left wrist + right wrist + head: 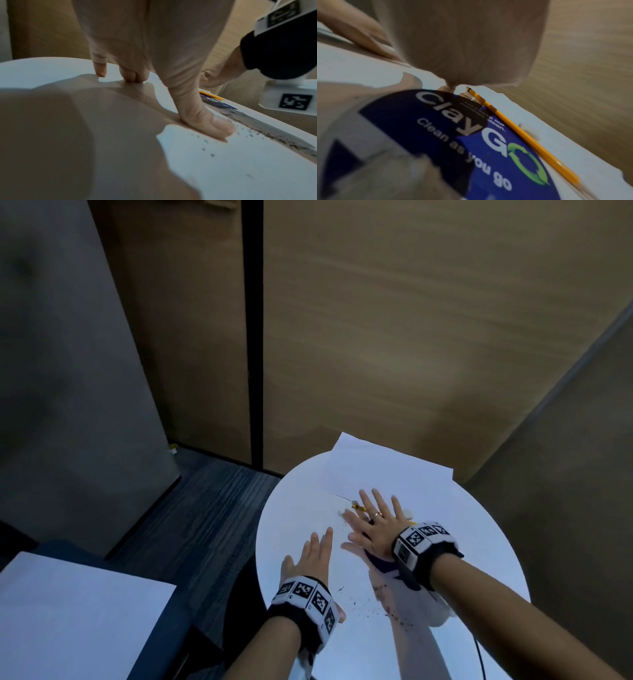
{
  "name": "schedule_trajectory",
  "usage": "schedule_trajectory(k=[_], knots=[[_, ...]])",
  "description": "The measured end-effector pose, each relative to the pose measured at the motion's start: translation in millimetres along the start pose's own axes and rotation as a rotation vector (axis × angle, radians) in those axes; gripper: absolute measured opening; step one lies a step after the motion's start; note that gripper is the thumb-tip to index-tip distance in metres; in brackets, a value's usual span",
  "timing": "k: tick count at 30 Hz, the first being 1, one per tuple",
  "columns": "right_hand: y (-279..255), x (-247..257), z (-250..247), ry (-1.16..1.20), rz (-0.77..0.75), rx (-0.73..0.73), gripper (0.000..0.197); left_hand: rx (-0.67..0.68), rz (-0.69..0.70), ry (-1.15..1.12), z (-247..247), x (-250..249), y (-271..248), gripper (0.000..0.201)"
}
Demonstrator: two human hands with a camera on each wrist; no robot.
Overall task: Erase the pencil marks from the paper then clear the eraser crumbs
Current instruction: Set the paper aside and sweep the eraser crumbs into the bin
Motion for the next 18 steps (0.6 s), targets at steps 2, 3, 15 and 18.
schedule_trajectory(k=[2,3,15,18], knots=[[5.4,10.2,0.9,-0.006,-0.048,0.044,0.125,0.005,-0.001,-0.001,0.3,1.0,0.3,0.138],[4.3,22.5,6.5,-0.024,-0.118,0.065,0.118,0.003,-0.004,0.001,-0.2,1.5,0.5,0.138],[-76.5,16.8,15.7,-0.201,-0.09,-0.229,0.055,0.032,0.02,0.077,5.2,4.0,0.6,0.126],[-87.4,8.5,11.2,-0.126,-0.029,-0.333,0.054,0.052,0.008,0.116,9.8,5.8,-5.0,0.116]])
Point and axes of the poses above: each hand's wrist, its own y-axis towards the middle knuckle, its own z-axis out of the palm, x = y × z, the point moved 10 cm from there along y, towards the middle knuckle, and after that the axes turned 15 degrees about -z, right-handed, at the moved point
